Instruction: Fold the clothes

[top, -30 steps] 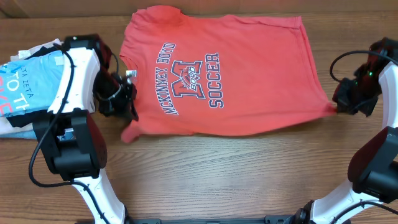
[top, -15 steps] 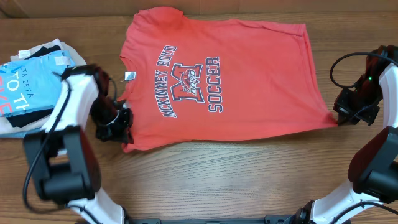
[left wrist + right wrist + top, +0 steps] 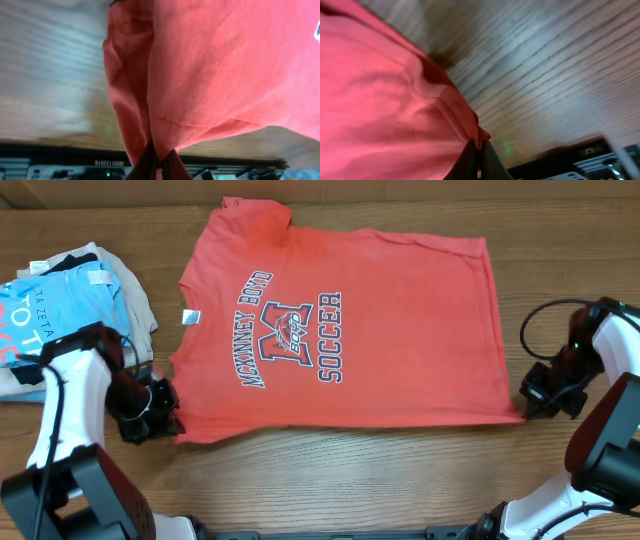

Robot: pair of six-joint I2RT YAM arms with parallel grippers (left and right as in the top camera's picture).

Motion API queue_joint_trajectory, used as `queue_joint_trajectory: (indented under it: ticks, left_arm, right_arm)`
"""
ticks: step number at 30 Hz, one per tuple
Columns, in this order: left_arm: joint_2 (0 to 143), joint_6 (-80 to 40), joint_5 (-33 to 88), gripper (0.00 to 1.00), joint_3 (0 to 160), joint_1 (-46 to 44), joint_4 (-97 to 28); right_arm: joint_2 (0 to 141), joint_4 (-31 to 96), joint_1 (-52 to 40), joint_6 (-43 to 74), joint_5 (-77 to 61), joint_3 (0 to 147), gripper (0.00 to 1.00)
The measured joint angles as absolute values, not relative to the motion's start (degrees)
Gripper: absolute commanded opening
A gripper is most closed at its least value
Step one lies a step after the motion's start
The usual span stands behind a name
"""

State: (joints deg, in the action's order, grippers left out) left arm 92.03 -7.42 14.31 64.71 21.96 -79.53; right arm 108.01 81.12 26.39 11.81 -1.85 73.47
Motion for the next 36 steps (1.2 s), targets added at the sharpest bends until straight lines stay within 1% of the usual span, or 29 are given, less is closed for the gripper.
queue_joint_trajectory:
  ticks: [6,13,25,31,36]
  left_arm:
    - [89.86,-8.34,14.31,0.04,63.77,22.22,-80.79]
    - [88.2,-11.4,13.78,0.04,62.22,22.22,-81.65]
    - [77.28,-16.1,10.41,0.04,62.17,22.24,-82.06]
    - [76.82,-16.4,10.59,0.04,62.15,22.22,-76.62]
    - [76.97,-16.4,11.14,0.04,62.15,22.22,-71.0]
  right_arm:
    - [106.78,80.31,28.73,11.94,-3.18,71.24,0.04]
    - [100.95,81.01,29.02,11.97,-4.03,71.24,0.04]
    - [94.56,82.91,28.99,11.97,-4.47,70.87,0.04]
    - [93.91,77.87,27.79,11.97,-6.0,70.57,0.04]
    - [93.91,73.67,24.75,11.97,-7.05,70.5,0.04]
